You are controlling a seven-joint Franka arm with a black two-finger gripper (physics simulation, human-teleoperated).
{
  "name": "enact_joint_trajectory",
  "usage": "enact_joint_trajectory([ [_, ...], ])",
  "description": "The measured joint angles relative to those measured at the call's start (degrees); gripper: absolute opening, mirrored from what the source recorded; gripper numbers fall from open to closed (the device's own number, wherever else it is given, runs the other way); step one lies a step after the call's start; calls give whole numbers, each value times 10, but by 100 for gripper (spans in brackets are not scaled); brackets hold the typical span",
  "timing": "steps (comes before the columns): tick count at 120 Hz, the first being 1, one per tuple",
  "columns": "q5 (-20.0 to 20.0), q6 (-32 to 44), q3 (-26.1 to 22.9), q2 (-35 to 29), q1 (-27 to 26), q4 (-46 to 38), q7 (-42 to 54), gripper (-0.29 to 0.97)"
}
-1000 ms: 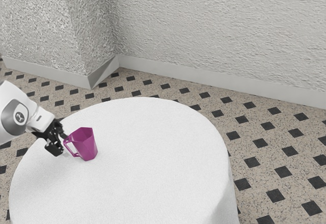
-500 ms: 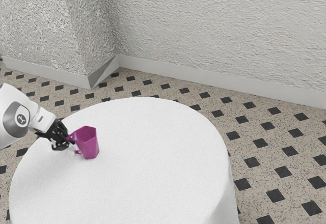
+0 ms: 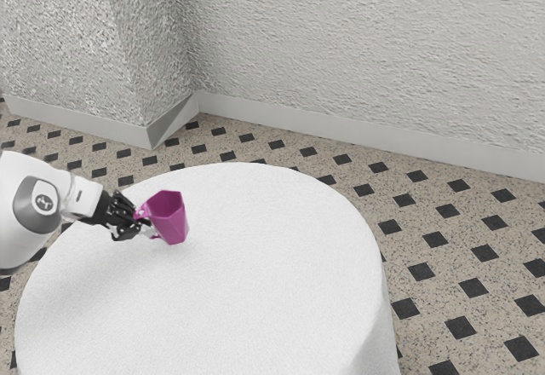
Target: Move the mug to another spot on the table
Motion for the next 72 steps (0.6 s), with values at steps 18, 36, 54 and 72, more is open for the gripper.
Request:
enact_joint_trajectory([
  [18,-13,7,-23,-23,20,-25,1,-6],
  [36,-41,9,-47,-44,24,-43,2,-6],
  [54,-61,10,-70,-64,56,-82,3,-6],
  [72,-71,9,-89,-77,89,-109,4,-5],
])
